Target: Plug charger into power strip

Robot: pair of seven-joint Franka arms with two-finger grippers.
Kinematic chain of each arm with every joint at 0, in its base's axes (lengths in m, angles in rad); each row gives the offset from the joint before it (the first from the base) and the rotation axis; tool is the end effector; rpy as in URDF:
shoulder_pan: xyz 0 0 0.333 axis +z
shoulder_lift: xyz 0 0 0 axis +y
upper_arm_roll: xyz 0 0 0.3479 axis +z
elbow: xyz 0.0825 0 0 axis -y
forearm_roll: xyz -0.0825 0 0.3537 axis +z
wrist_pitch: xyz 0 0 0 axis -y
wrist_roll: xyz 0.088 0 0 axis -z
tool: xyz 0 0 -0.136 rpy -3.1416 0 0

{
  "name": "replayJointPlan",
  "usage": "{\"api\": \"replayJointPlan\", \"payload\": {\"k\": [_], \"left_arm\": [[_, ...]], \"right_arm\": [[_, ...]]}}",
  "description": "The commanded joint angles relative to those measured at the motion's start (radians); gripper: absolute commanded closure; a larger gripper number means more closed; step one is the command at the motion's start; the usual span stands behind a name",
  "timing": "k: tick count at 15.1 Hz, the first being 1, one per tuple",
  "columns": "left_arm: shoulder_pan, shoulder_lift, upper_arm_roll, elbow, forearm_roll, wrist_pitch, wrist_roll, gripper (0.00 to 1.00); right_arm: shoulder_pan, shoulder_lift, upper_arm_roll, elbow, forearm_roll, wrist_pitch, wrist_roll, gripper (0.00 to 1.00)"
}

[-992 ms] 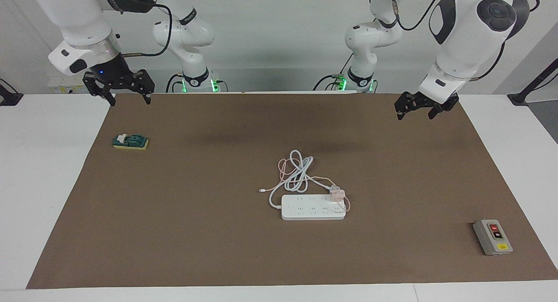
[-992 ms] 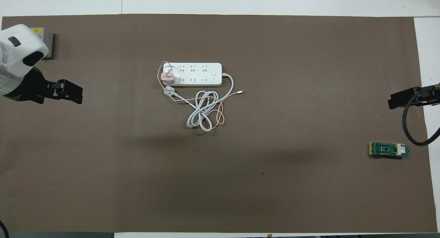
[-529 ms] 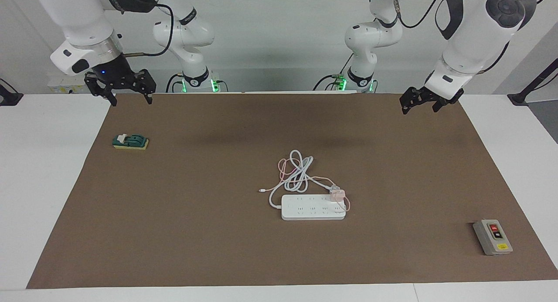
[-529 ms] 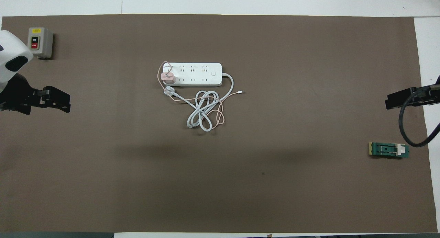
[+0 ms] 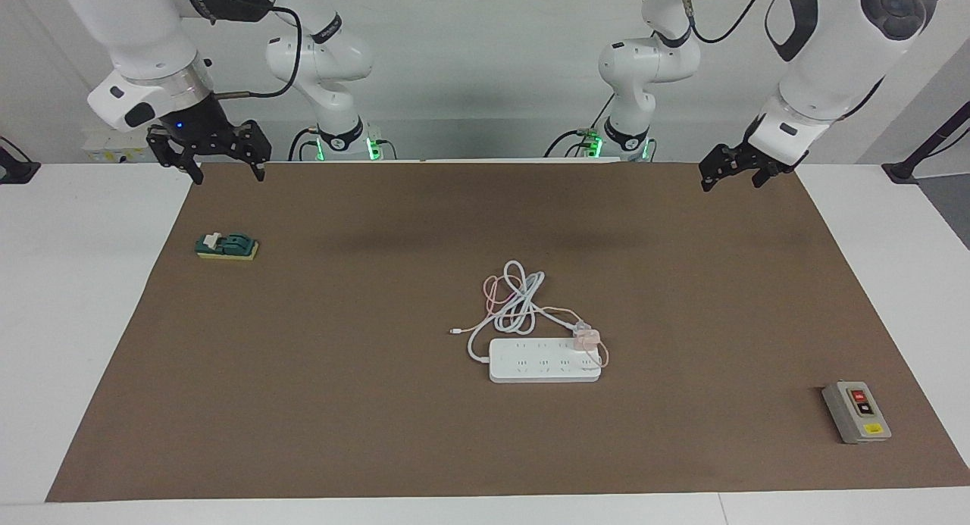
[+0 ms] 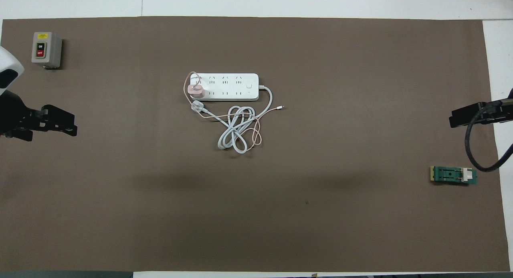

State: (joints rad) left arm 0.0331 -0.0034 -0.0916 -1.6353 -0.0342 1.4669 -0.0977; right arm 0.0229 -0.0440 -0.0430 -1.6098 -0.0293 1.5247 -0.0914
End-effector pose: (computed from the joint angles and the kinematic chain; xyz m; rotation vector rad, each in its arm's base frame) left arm 0.5027 -0.0345 0.5934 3.1092 0.0598 -0.2605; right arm 0.5026 -0.0147 0.6290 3.1139 0.1100 -0.0664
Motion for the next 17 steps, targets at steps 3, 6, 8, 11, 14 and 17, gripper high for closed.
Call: {"api": "replayJointPlan", "payload": {"k": [3, 6, 8, 11, 14, 17], "left_arm": [[-0.022, 0.002, 0.01, -0.003, -0.009, 0.009, 0.004, 0.0], [-0.024, 0.005, 0.01, -0.002, -0.004, 0.015, 0.004, 0.0], [-0.024, 0.006, 0.01, -0.002, 0.0, 0.029, 0.006, 0.0], [-0.024, 0.013, 0.0, -0.002, -0.001, 0.033, 0.006, 0.0], [-0.022, 0.011, -0.008, 0.002, -0.001, 0.039, 0.006, 0.0], [-0.022, 0.011, -0.005, -0.002, -0.001, 0.047, 0.006, 0.0]], "right_arm": [[-0.003, -0.014, 0.0, -0.009, -0.003, -0.009, -0.017, 0.0], [-0.003, -0.014, 0.0, -0.01, -0.003, -0.009, -0.018, 0.0], [-0.003, -0.014, 0.0, -0.01, -0.003, -0.009, -0.018, 0.0], [-0.003, -0.014, 0.0, -0.01, -0.003, -0.009, -0.018, 0.0], [-0.003, -0.014, 0.0, -0.009, -0.003, -0.009, -0.018, 0.0], [-0.003, -0.014, 0.0, -0.009, -0.003, -0.009, -0.018, 0.0]]}}
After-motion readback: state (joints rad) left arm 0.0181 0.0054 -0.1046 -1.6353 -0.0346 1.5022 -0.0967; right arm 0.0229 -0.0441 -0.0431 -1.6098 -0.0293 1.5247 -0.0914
